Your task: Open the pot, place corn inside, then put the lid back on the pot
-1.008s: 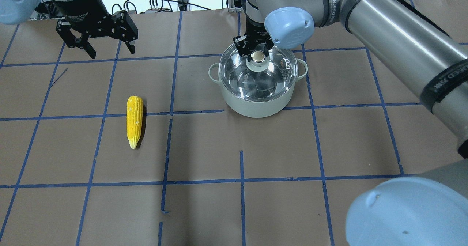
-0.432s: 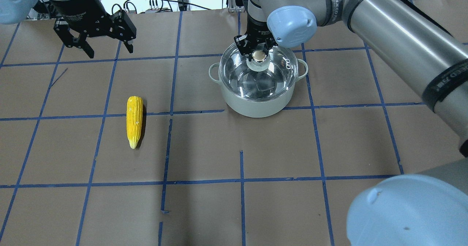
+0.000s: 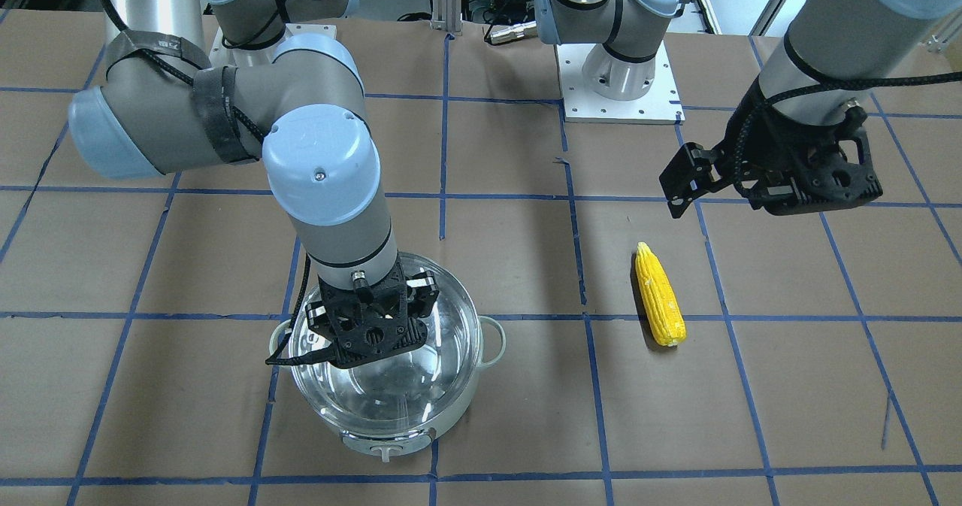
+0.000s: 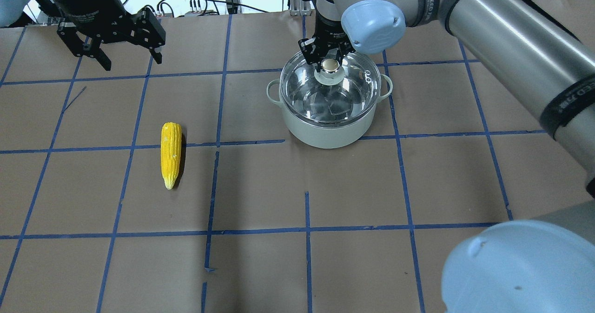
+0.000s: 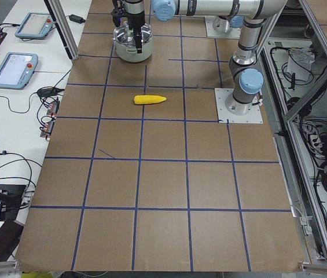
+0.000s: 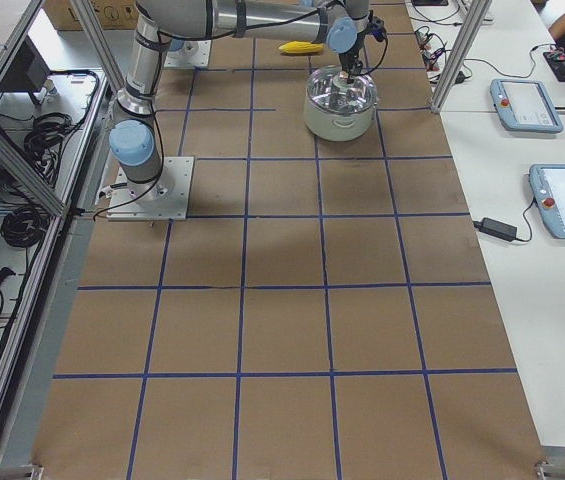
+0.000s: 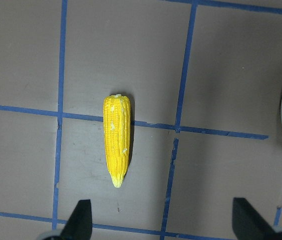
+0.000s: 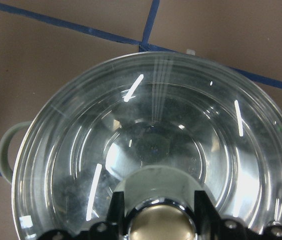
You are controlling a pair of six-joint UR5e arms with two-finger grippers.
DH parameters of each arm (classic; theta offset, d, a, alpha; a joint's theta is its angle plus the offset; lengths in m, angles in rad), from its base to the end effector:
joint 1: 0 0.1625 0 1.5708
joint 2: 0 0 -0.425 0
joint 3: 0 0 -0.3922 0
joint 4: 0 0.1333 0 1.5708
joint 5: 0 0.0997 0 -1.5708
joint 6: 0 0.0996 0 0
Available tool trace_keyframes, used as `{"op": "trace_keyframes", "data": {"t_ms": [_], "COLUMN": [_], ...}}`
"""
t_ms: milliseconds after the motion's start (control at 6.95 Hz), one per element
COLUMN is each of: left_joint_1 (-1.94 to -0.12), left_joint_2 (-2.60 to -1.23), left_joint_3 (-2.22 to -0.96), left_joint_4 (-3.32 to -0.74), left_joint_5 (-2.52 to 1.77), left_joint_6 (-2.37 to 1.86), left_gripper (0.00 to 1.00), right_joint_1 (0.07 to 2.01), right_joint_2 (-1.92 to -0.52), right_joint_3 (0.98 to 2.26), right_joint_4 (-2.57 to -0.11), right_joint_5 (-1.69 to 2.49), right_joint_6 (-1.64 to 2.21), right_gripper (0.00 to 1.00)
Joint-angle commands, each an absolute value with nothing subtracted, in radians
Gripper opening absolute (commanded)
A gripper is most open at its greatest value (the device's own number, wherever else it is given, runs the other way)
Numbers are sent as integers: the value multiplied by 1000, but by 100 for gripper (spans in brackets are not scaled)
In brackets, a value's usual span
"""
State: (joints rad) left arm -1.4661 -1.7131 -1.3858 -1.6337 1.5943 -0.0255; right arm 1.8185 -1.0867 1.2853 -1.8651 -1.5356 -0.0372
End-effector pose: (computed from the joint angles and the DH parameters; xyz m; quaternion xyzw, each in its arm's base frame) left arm -0.0728 -0.5605 0.4984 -0.0649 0.9978 0.0106 0.0113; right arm 0.3021 -0.6364 0.3717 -0.1426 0.9885 -0.0457 0.0225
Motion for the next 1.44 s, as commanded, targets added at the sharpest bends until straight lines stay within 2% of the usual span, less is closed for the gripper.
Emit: {"op": "trace_keyframes", "data": {"t_ms": [0, 288, 720, 1008, 1152, 1295], "left_joint_1": [-1378, -1335, -1344, -1342, -1359, -1362], "left_joint_2": [-1724, -1744, -1877, -1945, -2027, -2039], "left_joint_3": [-1400, -1522, -1750, -1833, -1854, -1859], "left_joint_4": [-1643, -1605, -1214, -1076, -943, -921], "left_joint_5": [1579, 1557, 1566, 1556, 1563, 1565], "left_joint_6": [38, 109, 120, 109, 100, 118], "left_gripper": [100, 100, 100, 100, 100, 100], "right_joint_1": [1809, 1751, 1584, 1491, 1471, 1462], "right_joint_2": [-1097, -1097, -1153, -1186, -1189, -1189], "right_joint_3": [1189, 1082, 1062, 1062, 1062, 1063], "right_joint_4": [-1751, -1601, -1527, -1478, -1468, -1460], "right_joint_5": [-1540, -1542, -1548, -1546, -1551, -1555], "right_joint_6": [-40, -92, -234, -253, -252, -250], "right_gripper": [21, 20, 20, 20, 19, 18]}}
